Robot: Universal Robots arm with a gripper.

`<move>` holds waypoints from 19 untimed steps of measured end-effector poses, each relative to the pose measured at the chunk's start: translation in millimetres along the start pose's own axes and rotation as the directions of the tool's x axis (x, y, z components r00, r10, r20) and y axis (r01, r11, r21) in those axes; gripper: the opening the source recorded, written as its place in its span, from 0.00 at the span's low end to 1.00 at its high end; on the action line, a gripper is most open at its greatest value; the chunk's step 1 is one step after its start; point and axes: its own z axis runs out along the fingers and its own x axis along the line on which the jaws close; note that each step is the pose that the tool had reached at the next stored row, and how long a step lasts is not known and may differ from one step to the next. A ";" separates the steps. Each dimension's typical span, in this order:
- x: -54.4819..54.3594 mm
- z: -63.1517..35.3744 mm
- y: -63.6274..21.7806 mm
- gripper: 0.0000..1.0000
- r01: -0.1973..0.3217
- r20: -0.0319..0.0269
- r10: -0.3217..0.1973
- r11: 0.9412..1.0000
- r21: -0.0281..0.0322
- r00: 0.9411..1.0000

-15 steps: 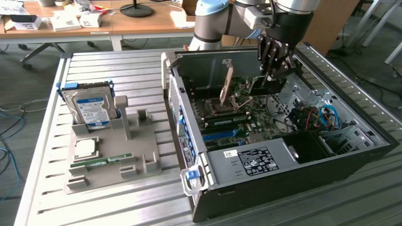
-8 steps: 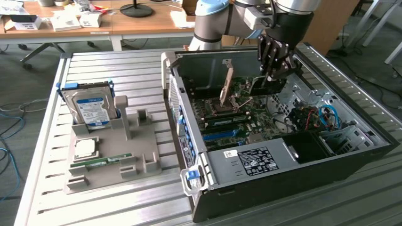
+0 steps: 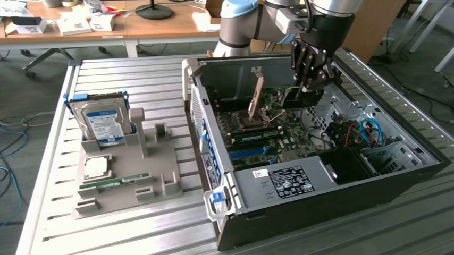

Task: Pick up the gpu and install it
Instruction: 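Insert the gpu into the slot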

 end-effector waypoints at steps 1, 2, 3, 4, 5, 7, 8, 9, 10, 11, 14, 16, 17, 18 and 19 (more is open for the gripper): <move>0.0 0.0 0.2 0.26 0.000 0.000 0.000 1.000 0.000 1.000; 0.1 0.0 0.6 0.26 0.000 0.000 0.000 1.000 0.000 1.000; 0.3 0.0 0.9 0.26 0.000 0.000 0.000 1.000 0.000 1.000; 0.5 -0.1 1.3 0.26 0.000 0.000 0.000 1.000 0.000 1.000; 0.6 -0.1 1.8 0.26 0.000 0.000 0.000 1.000 0.001 1.000; 0.6 -0.1 1.9 0.26 0.000 0.000 0.000 1.000 0.001 1.000; 0.6 -0.1 1.9 0.26 0.000 0.000 0.000 1.000 0.001 1.000; 0.6 0.0 1.9 0.26 0.000 0.000 0.000 1.000 0.001 1.000; 0.6 0.0 1.9 0.26 0.000 0.000 0.000 1.000 0.001 1.000; 0.6 0.3 2.0 0.26 0.000 0.000 0.000 1.000 0.001 1.000; 0.7 3.3 2.1 0.26 0.000 0.000 0.000 1.000 0.001 1.000; 0.7 5.1 2.1 0.26 0.000 0.000 0.000 1.000 0.001 1.000; 0.7 6.0 2.1 0.26 0.000 0.000 0.000 1.000 0.001 1.000; 0.7 6.8 2.1 0.26 0.000 0.000 0.000 1.000 0.001 1.000; 0.7 7.6 2.2 0.26 0.000 0.000 0.000 1.000 0.001 1.000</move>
